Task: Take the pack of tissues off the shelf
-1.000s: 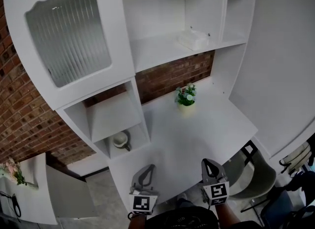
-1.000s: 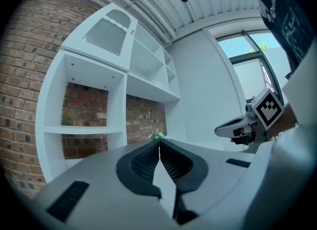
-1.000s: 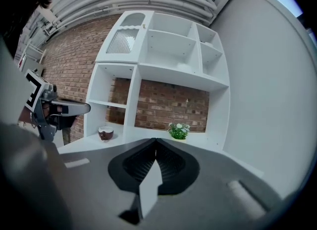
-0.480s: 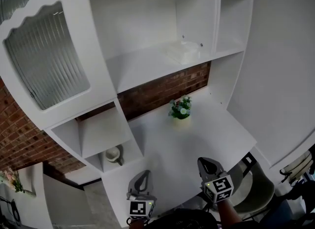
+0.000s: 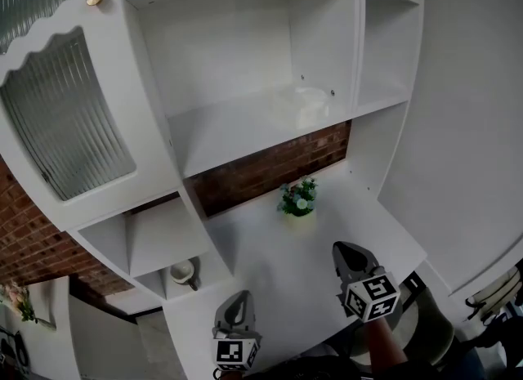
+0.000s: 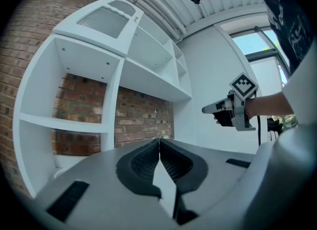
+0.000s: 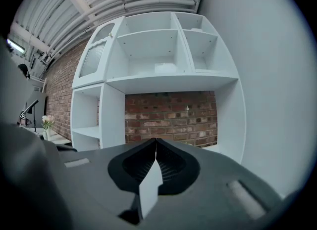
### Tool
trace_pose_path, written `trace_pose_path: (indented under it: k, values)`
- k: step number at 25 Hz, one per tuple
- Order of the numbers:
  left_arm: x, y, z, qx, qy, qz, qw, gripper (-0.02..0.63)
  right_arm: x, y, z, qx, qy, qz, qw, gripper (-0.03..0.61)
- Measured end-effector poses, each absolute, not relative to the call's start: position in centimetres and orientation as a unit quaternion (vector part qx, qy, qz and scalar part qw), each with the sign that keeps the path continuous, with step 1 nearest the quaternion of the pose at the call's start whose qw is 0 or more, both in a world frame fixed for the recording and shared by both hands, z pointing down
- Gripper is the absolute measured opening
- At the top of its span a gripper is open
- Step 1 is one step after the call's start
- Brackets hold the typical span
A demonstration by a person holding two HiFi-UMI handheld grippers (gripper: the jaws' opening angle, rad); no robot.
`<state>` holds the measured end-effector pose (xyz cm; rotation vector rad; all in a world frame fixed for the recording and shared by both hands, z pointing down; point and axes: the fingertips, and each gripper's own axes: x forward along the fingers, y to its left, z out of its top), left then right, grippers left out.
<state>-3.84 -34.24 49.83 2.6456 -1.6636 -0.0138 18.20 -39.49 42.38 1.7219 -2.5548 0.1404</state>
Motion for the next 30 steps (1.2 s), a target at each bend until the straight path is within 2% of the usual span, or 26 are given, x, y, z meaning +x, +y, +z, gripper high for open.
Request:
trace_pose_path:
  k: [3,6,8,10,16,25,30]
  values:
    - [-4.1,-34.8,50.2,0.842,-0.54,0.0,0.014,0.012,19.2,-41.2,39.7,0.567,-0.823,0.036,0.003,0.006]
    - [-4.7,-35.1,50.2,0.834,-0.551,-0.009,0.024,0.012,19.5,-42.6,36.6,0.566,-0.824,0.026,-0.017,0.04]
    - [-4.9,-35.0,50.4,0.832,-0.554,-0.018,0.028,0.012,19.7,-43.4,34.4,0.563,-0.826,0.014,-0.026,0.104]
    - [-4.8,-35.0,50.2,0.832,-0.554,-0.017,0.028,0.011,19.6,-44.2,31.9,0.558,-0.829,-0.004,-0.04,0.209]
    - [-6.3,-34.9,50.5,0.829,-0.559,0.009,0.029,0.012,18.3,-46.0,24.8,0.527,-0.844,-0.032,-0.09,0.341]
    - [-6.0,-35.8,50.3,0.831,-0.556,0.0,0.026,0.012,17.1,-49.9,19.9,0.533,-0.841,-0.046,-0.082,0.464]
    - [-6.6,-35.7,50.3,0.825,-0.565,0.015,0.022,0.011,17.2,-52.7,18.7,0.539,-0.839,-0.031,-0.072,0.505]
